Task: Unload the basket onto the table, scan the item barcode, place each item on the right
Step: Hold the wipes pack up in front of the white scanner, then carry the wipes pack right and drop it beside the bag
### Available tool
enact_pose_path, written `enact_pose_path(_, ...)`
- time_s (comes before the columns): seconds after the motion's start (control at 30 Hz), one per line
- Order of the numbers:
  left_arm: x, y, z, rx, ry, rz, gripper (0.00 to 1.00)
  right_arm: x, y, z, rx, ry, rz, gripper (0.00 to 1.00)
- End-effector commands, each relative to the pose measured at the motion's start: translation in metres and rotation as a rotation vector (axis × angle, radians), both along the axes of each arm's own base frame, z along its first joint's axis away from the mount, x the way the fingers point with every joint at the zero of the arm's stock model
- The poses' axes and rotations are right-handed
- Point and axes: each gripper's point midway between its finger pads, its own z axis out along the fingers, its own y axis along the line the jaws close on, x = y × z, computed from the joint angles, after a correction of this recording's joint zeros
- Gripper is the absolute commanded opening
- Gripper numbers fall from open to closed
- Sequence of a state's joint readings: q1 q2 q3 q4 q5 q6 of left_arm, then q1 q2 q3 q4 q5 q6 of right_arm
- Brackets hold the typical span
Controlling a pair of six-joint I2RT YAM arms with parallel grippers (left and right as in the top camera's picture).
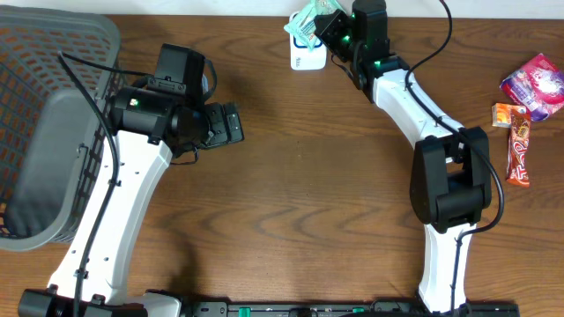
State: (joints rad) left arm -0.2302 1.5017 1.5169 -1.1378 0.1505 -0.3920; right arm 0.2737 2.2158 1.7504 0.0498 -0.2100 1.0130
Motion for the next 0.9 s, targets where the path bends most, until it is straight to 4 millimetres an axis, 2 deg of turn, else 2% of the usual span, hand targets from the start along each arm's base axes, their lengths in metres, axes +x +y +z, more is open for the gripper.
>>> enact_pose_path(0.0,0.001,0.002,0.001,0.009,-0.004,0.003,0.98,0.008,-0.011,0.003,0.036,0.001,-0.073,0.01)
enact_pose_path(0.13,0.001,0.002,0.001,0.009,-0.004,0.003,0.98,0.012,-0.003,0.002,0.085,-0.017,-0.058,0.01)
enact_pose_path(0.3,0.001,0.002,0.001,0.009,-0.004,0.003,0.98,0.014,0.003,-0.014,0.083,-0.008,-0.042,0.01)
enact_pose_path(0.4,0.001,0.002,0.001,0.009,-0.005,0.003,0.98,0.016,-0.004,-0.020,0.021,-0.021,-0.039,0.01)
enact_pose_path(0.57,0.001,0.002,0.001,0.009,-0.005,0.003,0.98,0.024,-0.027,-0.013,-0.057,-0.080,-0.014,0.01)
enact_pose_path(0.63,0.001,0.002,0.001,0.009,-0.005,0.003,0.98,0.028,-0.044,-0.006,-0.055,-0.095,0.002,0.01)
enact_pose_path(0.7,0.001,0.002,0.001,0.009,-0.005,0.003,0.98,0.029,-0.070,-0.002,-0.060,-0.085,-0.007,0.01)
enact_pose_path(0.87,0.001,0.002,0.001,0.009,-0.005,0.003,0.98,0.011,-0.178,-0.012,-0.139,0.078,-0.120,0.01)
